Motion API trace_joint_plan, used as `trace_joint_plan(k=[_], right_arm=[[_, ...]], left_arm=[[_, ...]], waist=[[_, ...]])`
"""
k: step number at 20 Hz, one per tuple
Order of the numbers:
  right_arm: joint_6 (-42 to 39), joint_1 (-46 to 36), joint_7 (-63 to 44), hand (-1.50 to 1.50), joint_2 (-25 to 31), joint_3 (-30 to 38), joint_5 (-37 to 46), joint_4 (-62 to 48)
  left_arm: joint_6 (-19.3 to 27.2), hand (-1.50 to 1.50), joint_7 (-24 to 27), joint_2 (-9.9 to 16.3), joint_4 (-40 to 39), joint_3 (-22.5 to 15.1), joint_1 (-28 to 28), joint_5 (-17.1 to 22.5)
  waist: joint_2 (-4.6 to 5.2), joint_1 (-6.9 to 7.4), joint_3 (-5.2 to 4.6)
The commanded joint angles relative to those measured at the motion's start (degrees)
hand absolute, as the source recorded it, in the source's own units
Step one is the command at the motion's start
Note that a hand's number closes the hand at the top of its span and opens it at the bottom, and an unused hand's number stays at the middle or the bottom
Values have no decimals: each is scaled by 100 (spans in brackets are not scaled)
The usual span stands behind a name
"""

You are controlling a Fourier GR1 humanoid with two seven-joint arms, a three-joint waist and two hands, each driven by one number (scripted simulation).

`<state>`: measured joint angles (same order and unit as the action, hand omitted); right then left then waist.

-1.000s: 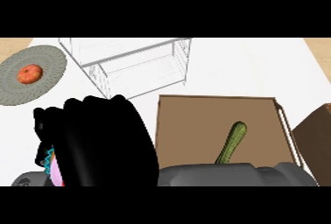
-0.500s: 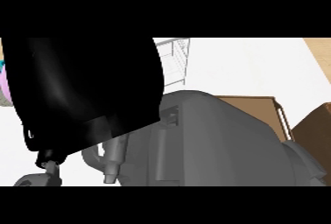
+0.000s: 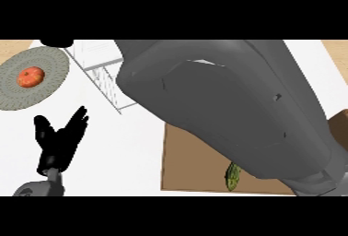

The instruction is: Pick the cupcake from the tray and place it in the tiered shelf

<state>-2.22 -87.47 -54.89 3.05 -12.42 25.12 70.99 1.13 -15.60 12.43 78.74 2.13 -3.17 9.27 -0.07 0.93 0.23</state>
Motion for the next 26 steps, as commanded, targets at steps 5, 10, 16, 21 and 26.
trace_joint_plan(k=[5, 10, 16, 21, 26], right_arm=[[-457, -390, 1339, 150, 268, 465, -153, -1679], [-190, -201, 2099, 150, 179, 348, 195, -2227], [198, -721, 2639, 150, -18, 558, 418, -3425], [622, -607, 3068, 150, -188, 544, 657, -3885], [923, -944, 3362, 150, -292, 781, 646, -4321]], left_arm=[[196, 0, -408, -134, 138, -99, -87, -104], [-162, 0, 52, -43, -54, 31, 306, 14], [3, 0, -170, -109, -396, 82, -325, -69], [-30, 0, 86, -211, -499, 7, -193, -172], [-83, 0, -55, -204, 91, -110, 222, -179]], waist=[[48, 49, -29], [47, 59, -31], [85, 81, -37], [79, 61, -35], [64, 148, -32]])
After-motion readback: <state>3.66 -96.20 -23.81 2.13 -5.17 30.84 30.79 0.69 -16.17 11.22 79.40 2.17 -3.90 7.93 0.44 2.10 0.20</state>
